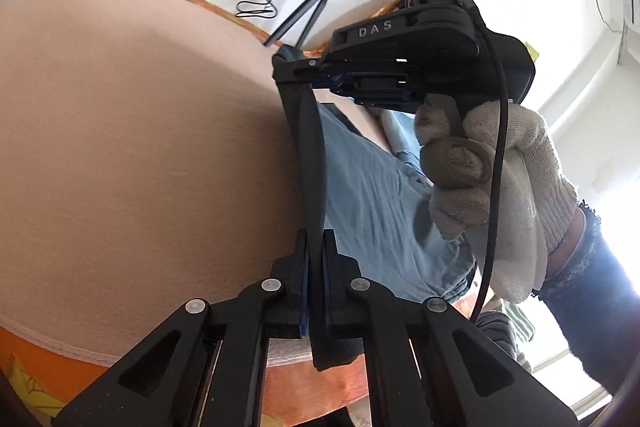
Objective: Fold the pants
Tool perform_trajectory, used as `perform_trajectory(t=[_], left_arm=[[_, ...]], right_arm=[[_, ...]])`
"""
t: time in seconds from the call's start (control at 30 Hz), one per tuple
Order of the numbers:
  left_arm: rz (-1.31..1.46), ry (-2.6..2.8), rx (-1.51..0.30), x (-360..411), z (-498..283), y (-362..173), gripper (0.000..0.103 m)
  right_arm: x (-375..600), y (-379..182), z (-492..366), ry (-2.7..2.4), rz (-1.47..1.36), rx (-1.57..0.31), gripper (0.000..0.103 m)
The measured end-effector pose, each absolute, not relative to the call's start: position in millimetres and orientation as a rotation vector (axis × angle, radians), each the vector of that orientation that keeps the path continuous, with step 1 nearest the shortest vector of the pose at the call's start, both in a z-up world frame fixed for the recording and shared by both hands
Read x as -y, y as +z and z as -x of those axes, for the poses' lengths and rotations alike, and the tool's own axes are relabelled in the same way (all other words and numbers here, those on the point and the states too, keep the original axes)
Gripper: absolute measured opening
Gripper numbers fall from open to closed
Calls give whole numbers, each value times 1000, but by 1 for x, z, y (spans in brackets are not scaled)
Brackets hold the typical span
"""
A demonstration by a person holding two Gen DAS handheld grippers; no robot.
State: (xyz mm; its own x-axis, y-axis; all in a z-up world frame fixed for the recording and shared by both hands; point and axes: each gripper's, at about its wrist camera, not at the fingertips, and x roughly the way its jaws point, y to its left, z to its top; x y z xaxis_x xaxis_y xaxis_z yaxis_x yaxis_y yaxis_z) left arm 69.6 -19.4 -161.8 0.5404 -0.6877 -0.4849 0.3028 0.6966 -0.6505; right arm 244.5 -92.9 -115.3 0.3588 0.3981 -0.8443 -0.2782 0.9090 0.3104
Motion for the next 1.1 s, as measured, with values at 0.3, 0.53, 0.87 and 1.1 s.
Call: perform_trajectory(t=[0.3, 0.53, 0.87, 1.1], left_arm=[[536, -593, -806, 22, -67, -158, 4], [534, -561, -863, 34, -71, -160, 43], [544, -660, -782, 57, -73, -143, 9], [534, -783, -716, 93, -64, -110, 7]], right_arm=[[89, -125, -246, 431, -138, -1136, 3], [105, -104, -244, 432, -174, -1091, 3], [130, -82, -236, 449, -218, -1048, 3], [170, -57, -225, 450, -262, -995, 3]])
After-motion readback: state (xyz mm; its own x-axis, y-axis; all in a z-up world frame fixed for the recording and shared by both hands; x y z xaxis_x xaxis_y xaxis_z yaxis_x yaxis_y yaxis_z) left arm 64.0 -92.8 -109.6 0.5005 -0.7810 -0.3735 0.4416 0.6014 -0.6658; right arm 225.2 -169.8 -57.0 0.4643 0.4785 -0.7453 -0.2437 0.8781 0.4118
